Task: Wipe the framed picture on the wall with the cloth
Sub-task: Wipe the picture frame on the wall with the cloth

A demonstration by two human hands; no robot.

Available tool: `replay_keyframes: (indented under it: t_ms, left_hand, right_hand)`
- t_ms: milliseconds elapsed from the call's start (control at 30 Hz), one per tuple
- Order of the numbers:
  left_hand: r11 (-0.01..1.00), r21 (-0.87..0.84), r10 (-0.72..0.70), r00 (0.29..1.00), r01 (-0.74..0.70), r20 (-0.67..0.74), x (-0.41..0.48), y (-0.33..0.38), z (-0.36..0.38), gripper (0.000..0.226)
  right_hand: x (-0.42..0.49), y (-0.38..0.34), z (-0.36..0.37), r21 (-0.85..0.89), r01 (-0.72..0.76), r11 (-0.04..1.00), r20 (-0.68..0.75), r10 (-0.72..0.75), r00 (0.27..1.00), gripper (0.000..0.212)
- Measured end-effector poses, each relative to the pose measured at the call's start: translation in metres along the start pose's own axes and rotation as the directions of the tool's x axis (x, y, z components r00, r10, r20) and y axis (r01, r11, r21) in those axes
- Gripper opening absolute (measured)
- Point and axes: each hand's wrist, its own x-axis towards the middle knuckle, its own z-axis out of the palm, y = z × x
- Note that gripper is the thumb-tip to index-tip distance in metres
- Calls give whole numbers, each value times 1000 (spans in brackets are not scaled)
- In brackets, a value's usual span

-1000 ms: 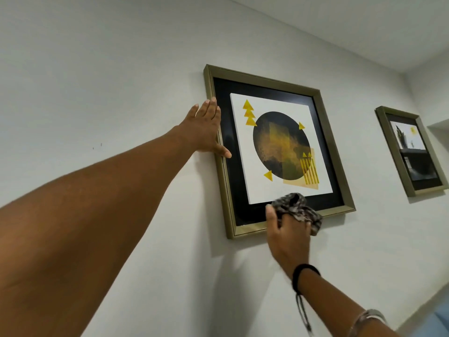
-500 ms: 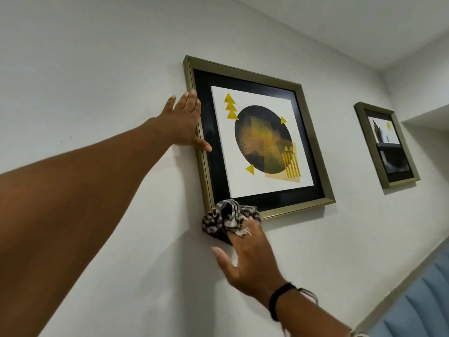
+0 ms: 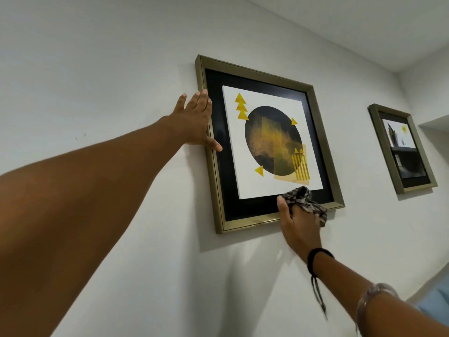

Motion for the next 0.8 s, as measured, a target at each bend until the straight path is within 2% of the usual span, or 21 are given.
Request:
replay_keyframes:
  t_ms: [100, 200, 333, 433, 567, 667, 800]
  left_hand:
    - [1000, -4, -9, 1000, 9, 8, -1, 1, -2, 129]
    - [1000, -9, -9, 1000, 10, 15, -4, 2, -3, 128]
    - [1000, -1, 7, 1000, -7, -3, -4, -2, -6, 115]
    - [999, 8, 33, 999, -33, -23, -2, -12, -9, 89]
    - [997, 34, 76, 997, -76, -1, 1, -18, -11, 66]
    - [997, -48, 64, 998, -64, 1, 1, -18, -12, 67]
    - [977, -213, -9, 1000, 8, -5, -1, -16, -16, 84]
  right_hand:
    - [-47, -30, 9, 153, 162, 975, 6, -164, 986, 57]
    - [-97, -69, 30, 243, 345, 907, 71, -371, 926, 56]
    - [-99, -106, 43, 293, 276, 916, 55, -304, 951, 68]
    - [-81, -118, 46, 276, 311, 909, 59, -340, 939, 66]
    - [-44, -144, 55, 201, 335, 920, 28, -348, 937, 78]
    - [0, -170, 55, 199, 360, 911, -9, -366, 931, 72]
    - [61, -196, 50, 221, 461, 859, -55, -461, 886, 68]
